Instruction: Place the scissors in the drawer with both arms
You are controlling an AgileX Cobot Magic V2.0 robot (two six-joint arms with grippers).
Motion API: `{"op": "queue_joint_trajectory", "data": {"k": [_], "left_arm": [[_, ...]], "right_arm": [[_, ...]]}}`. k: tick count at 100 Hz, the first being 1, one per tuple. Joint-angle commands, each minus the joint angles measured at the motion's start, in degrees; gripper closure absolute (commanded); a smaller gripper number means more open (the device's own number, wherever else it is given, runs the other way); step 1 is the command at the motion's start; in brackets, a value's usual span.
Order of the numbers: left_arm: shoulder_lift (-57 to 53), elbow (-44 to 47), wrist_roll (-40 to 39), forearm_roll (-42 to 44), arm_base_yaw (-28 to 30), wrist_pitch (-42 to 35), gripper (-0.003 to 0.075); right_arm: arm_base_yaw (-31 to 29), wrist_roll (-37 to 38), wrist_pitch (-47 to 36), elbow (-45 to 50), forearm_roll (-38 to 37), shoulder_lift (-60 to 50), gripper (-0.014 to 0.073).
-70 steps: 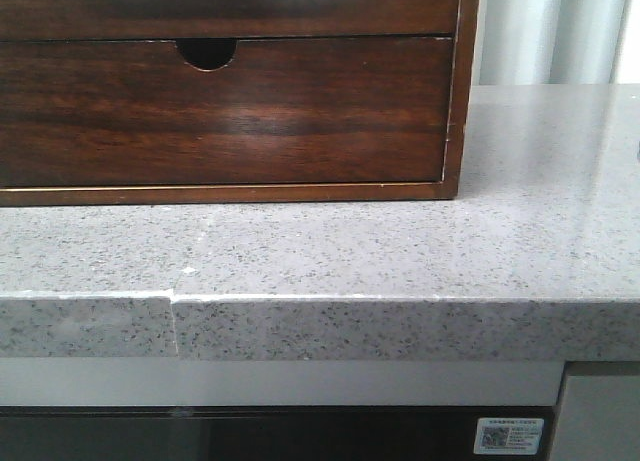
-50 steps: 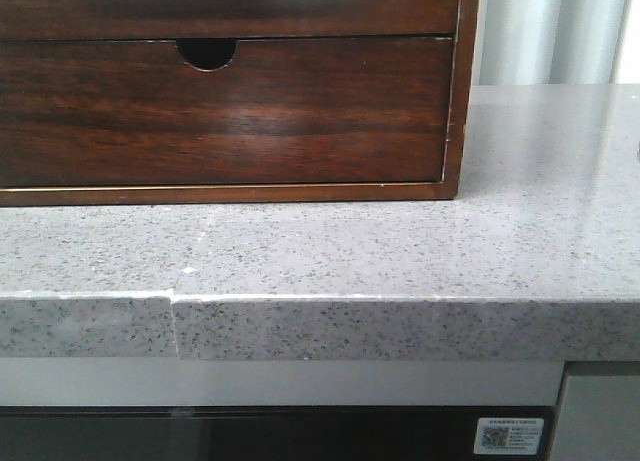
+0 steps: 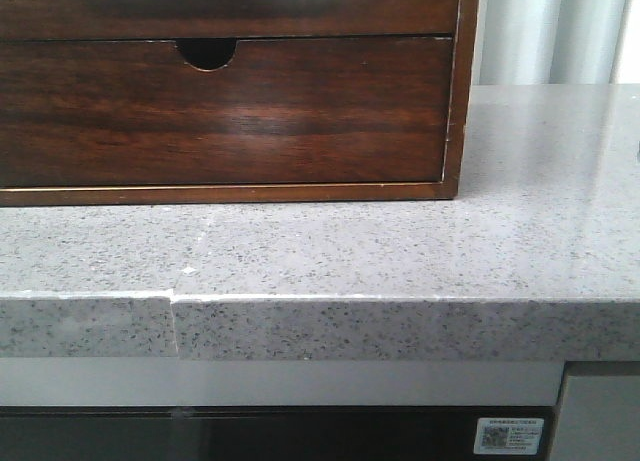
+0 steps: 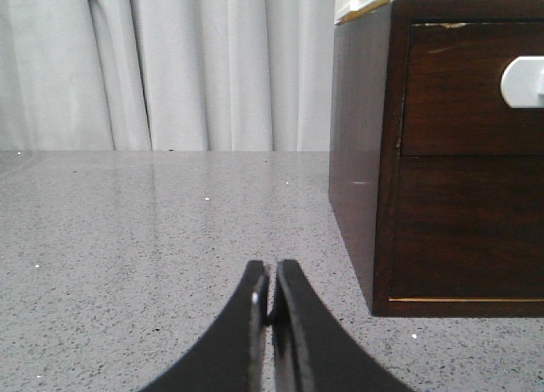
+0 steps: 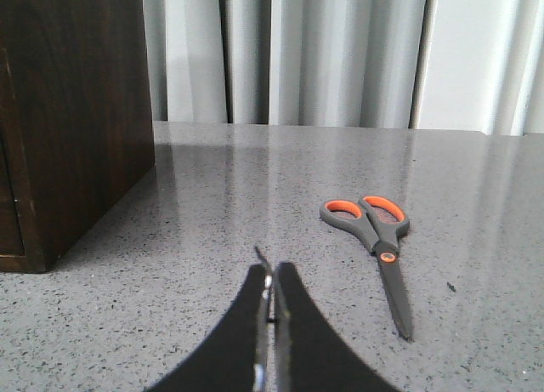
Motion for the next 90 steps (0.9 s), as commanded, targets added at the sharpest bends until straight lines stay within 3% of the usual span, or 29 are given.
{"op": "queue_joint_trajectory", "data": {"k": [1, 28, 42, 61, 90], "left_arm": [[-1.84, 2.04, -0.59, -0.39, 0.02, -4.43, 0.0741], [-1.84, 1.22, -0.98, -0.49, 0.02, -6.12, 0.0741], [-1.84, -3.64, -1.13, -3.92, 0.02, -4.11, 0.0741], [0.62, -14.27, -1.13, -5.67, 0.02, 3.63, 0.0741], [12.39, -32.37, -1.13, -5.9, 0.02, 18.18, 0.0741]], "right_arm": [[-0.23, -0.2, -4.8, 0.92, -0.71, -1.21, 0.0662], [-0.23, -0.2, -4.8, 0.35, 0.91, -1.21, 0.0662], [-0.23, -0.2, 1.0, -4.43, 4.1, -1.21, 0.0662], [-0.23, -0.2, 11.63, -14.68, 4.23, 1.9, 0.0662], [-0.23, -1.92, 24.8, -32.54, 2.76, 16.63, 0.0662]]}}
